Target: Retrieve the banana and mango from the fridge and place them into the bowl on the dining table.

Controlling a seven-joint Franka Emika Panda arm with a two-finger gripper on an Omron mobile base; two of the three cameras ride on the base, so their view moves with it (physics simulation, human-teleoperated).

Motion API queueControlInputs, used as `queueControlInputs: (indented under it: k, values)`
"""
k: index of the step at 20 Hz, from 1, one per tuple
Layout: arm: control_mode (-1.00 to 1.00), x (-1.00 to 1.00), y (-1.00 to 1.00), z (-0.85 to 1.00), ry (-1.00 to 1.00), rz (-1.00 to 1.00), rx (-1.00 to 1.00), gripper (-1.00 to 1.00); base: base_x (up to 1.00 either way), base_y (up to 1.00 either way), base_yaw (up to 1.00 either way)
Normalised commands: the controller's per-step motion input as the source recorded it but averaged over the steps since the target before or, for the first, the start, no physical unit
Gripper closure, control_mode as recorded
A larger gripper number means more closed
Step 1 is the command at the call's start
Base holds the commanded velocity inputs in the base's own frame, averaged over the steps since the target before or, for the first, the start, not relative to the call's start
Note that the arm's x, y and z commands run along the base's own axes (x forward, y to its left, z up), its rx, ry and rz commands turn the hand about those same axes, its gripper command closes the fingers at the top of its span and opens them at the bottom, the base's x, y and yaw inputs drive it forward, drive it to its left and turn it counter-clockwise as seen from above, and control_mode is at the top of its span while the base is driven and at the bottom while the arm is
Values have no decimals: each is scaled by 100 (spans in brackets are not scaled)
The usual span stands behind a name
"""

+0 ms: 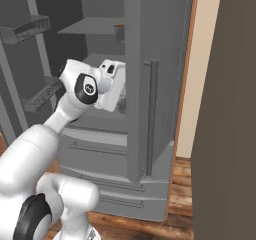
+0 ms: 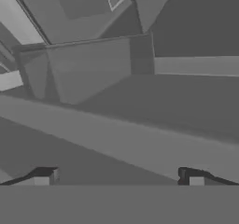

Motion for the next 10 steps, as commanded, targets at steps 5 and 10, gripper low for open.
queueControlInputs:
  k: [5, 10]
  values:
    - [-100, -56, -100, -15, 21, -19, -10, -100, 0, 0, 0]
    - [-100, -88, -97, 5, 9, -19, -6, -100, 0, 0, 0]
